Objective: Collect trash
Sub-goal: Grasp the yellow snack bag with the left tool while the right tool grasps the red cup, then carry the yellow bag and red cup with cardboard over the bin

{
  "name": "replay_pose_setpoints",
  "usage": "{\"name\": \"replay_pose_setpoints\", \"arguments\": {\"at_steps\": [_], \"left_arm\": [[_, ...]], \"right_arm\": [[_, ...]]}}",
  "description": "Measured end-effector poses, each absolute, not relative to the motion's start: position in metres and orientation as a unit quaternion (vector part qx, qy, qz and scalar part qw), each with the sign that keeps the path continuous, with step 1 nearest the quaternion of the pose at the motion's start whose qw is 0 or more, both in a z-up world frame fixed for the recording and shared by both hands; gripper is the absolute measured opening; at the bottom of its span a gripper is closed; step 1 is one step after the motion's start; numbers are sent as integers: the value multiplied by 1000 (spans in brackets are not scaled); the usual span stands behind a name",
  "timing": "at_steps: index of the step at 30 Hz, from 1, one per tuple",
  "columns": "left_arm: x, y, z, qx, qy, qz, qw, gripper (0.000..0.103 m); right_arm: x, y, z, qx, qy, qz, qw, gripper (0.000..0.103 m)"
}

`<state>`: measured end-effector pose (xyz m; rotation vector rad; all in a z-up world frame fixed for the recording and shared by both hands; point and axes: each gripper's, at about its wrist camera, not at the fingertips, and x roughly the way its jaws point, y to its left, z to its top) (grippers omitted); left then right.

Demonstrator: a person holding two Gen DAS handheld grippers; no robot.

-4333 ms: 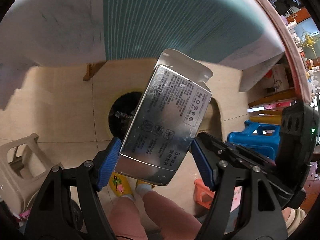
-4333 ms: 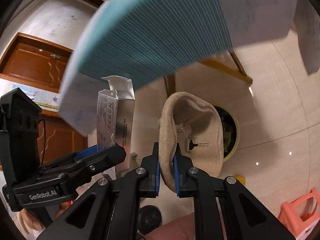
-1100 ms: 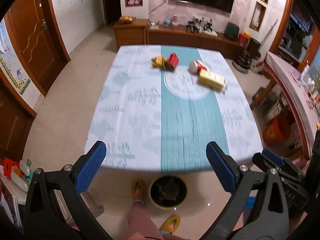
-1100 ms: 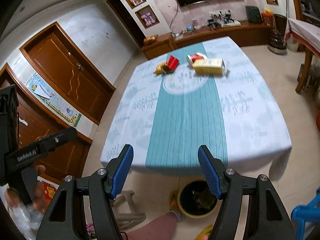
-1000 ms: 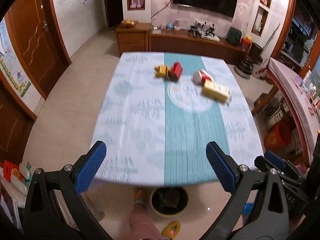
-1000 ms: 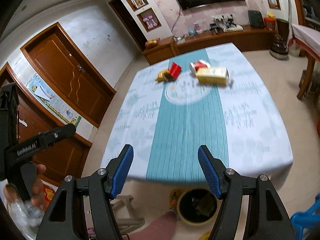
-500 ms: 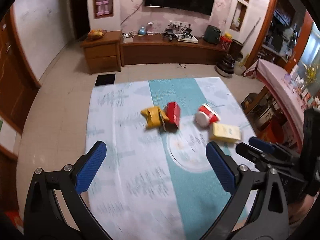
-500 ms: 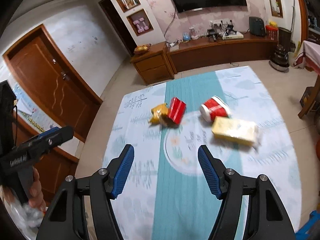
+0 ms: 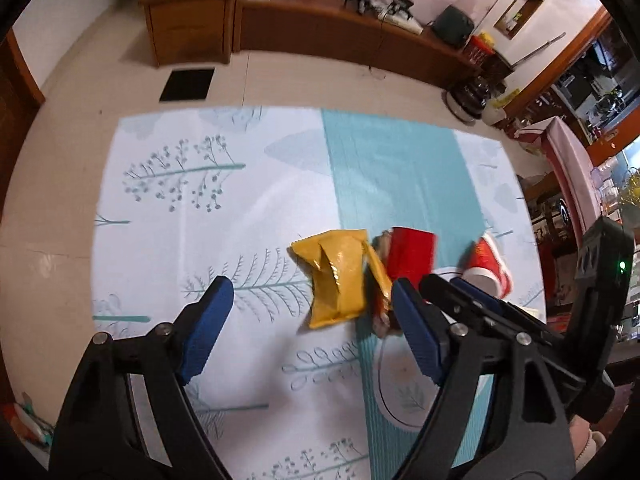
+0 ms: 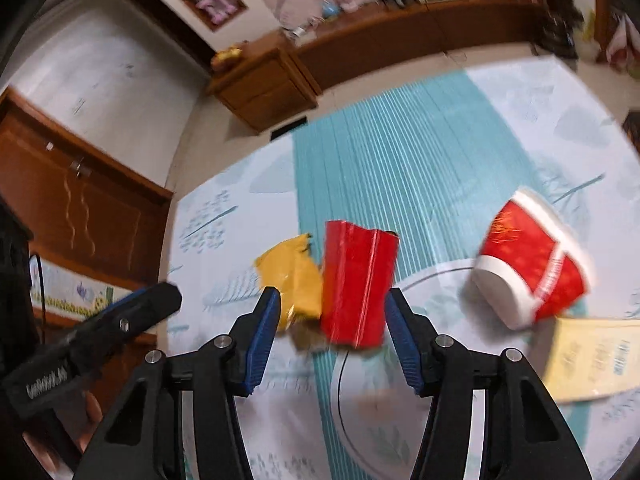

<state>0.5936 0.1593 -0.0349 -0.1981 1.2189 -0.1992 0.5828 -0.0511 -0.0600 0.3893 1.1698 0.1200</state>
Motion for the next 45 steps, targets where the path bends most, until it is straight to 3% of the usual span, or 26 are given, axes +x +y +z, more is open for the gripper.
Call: {"name": "replay_pose_setpoints", "arguments": {"at_steps": [3,6,15,17,19,24,26,29,33,45], "left_arm": [[600,159,-56,-104,583,-92,800,79],[605,157,-71,-122,594,-96,789,79],[617,127,-98,-123,612,-112,773,78],[616,120,-106,-120,621,-117,766,59],[613,116,-112,-120,628,-120,759,49],[595,108,-116,-114,623,-127,764,40],[585,106,-113,-105,618,-132,768,24],[561,98,-109,-85,616,-145,770,13],[519,92,-101,-72,613,-148,772,11],[357,66,-29,-79,586,-186,784,10]], "right_arm": [[597,-56,-85,197,560,47,804,55],[606,-56,-104,210,566,48,796,37],[600,-54,-121,209,569,41,794,32],[594,-53,-120,200,569,42,797,32],[591,-51,-121,190,568,41,800,31],[578,-53,-117,176,567,38,804,29],[567,-56,-114,167,568,39,805,27],[541,-51,-114,144,573,44,806,21],[514,-51,-117,144,577,49,803,15],[354,-75,-79,111,549,43,827,14]]}}
